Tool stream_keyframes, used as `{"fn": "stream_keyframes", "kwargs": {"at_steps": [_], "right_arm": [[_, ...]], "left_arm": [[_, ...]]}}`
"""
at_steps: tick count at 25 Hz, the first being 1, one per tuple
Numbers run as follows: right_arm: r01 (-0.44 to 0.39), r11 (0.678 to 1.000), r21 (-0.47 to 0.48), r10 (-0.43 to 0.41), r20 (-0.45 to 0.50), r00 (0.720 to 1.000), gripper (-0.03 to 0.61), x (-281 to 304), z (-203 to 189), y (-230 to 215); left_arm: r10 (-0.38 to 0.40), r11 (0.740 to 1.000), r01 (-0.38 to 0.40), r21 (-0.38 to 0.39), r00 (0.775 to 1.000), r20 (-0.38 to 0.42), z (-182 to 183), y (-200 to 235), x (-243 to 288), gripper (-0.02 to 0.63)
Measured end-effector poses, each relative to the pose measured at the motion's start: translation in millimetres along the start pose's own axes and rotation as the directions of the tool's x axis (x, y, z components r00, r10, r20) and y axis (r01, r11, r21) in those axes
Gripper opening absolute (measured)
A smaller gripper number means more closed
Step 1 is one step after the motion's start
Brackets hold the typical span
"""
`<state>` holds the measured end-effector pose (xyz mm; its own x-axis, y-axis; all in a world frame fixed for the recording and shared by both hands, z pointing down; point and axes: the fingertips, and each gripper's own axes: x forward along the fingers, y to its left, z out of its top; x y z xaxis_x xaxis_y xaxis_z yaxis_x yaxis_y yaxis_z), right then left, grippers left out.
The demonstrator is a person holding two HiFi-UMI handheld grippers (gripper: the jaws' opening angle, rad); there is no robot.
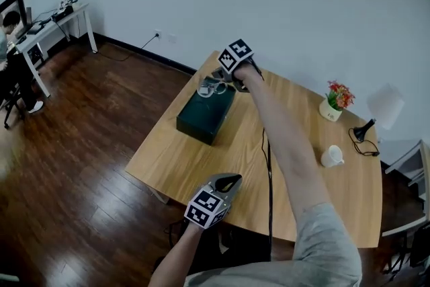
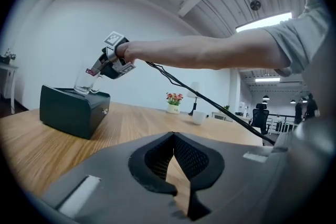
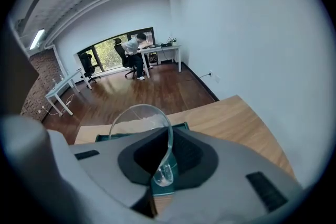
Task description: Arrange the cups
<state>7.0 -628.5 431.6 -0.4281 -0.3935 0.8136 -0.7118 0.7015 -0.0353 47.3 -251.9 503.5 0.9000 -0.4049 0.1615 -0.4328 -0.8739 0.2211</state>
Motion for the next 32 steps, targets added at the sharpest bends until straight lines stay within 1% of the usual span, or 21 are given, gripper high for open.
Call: {"fn": "stream_keyframes", "kwargs": {"at_steps": [3, 6, 10, 12, 14, 16, 19, 21, 23, 25, 27, 28, 30, 32], "right_arm": [[0.029, 1.0, -0.004, -0.029, -0.012, 1.0, 0.031, -1.3, -0.9, -7.7], [0.022, 1.0, 0.007, -0.022, -0.026, 0.999, 0.03, -5.6, -4.9, -13.2], [0.016, 1.0, -0.023, -0.018, -0.084, 0.996, 0.029, -7.8, -8.8, -11.3], [0.049, 0.997, -0.053, -0.054, -0.093, 0.994, 0.033, -4.1, -6.5, -12.7], [0.083, 0.994, -0.072, -0.088, -0.075, 0.993, 0.055, 0.2, -3.2, -16.1], [0.08, 0.995, -0.06, -0.083, -0.039, 0.996, 0.057, 2.1, -1.3, -17.2], [0.051, 0.998, -0.029, -0.051, 0.024, 0.998, 0.058, -1.6, 1.3, -17.6], [0.032, 0.999, -0.015, -0.031, 0.082, 0.996, 0.057, -10.5, 6.5, -18.1], [0.021, 1.0, -0.008, -0.02, 0.157, 0.987, 0.055, -26.9, 11.6, -19.3], [0.022, 1.0, 0.0, -0.021, 0.251, 0.968, 0.055, -52.5, 13.0, -20.0], [0.002, 1.0, 0.01, -0.006, 0.359, 0.933, 0.054, -85.2, 4.6, -13.7], [-0.014, 1.0, 0.012, 0.008, 0.408, 0.913, 0.054, -102.9, -5.8, -8.8], [-0.028, 0.999, 0.019, 0.016, 0.471, 0.882, 0.054, -138.3, -40.4, -3.6], [0.004, 0.999, 0.044, -0.025, 0.49, 0.871, 0.054, -175.3, -91.3, -11.6]], "left_arm": [[-0.008, 1.0, 0.009, -0.007, 1.0, 0.007, 1.6, 1.0, -1.9, 0.009], [-0.017, 1.0, 0.017, -0.016, 1.0, 0.017, 3.4, 1.8, -3.3, 0.009], [-0.017, 1.0, 0.017, -0.004, 1.0, 0.005, 1.0, 1.7, -3.4, 0.009], [-0.018, 1.0, 0.019, -0.008, 1.0, 0.006, 1.2, 2.2, -3.6, 0.009], [-0.022, 1.0, 0.022, -0.012, 1.0, 0.01, 1.3, 1.7, -2.8, 0.009], [-0.025, 1.0, 0.025, -0.01, 1.0, 0.009, 0.3, 0.7, -2.0, 0.009], [-0.021, 1.0, 0.021, -0.001, 1.0, 0.001, -1.4, 0.7, -1.8, 0.009], [-0.017, 1.0, 0.017, 0.002, 1.0, 0.0, -1.1, 0.9, -1.8, 0.009], [-0.015, 1.0, 0.015, 0.005, 1.0, 0.0, -0.5, 1.2, -1.9, 0.009], [-0.015, 1.0, 0.015, 0.007, 1.0, 0.003, 0.0, 1.5, -1.6, 0.009], [-0.015, 1.0, 0.015, 0.011, 1.0, 0.007, -0.5, 1.2, -1.7, 0.009], [-0.017, 1.0, 0.017, 0.011, 1.0, 0.008, -0.8, 0.9, -2.0, 0.009], [-0.023, 1.0, 0.022, 0.006, 1.0, 0.013, -0.2, 1.3, -3.7, 0.009], [-0.029, 1.0, 0.029, -0.001, 0.999, 0.017, 1.1, 1.7, -5.3, 0.009]]}}
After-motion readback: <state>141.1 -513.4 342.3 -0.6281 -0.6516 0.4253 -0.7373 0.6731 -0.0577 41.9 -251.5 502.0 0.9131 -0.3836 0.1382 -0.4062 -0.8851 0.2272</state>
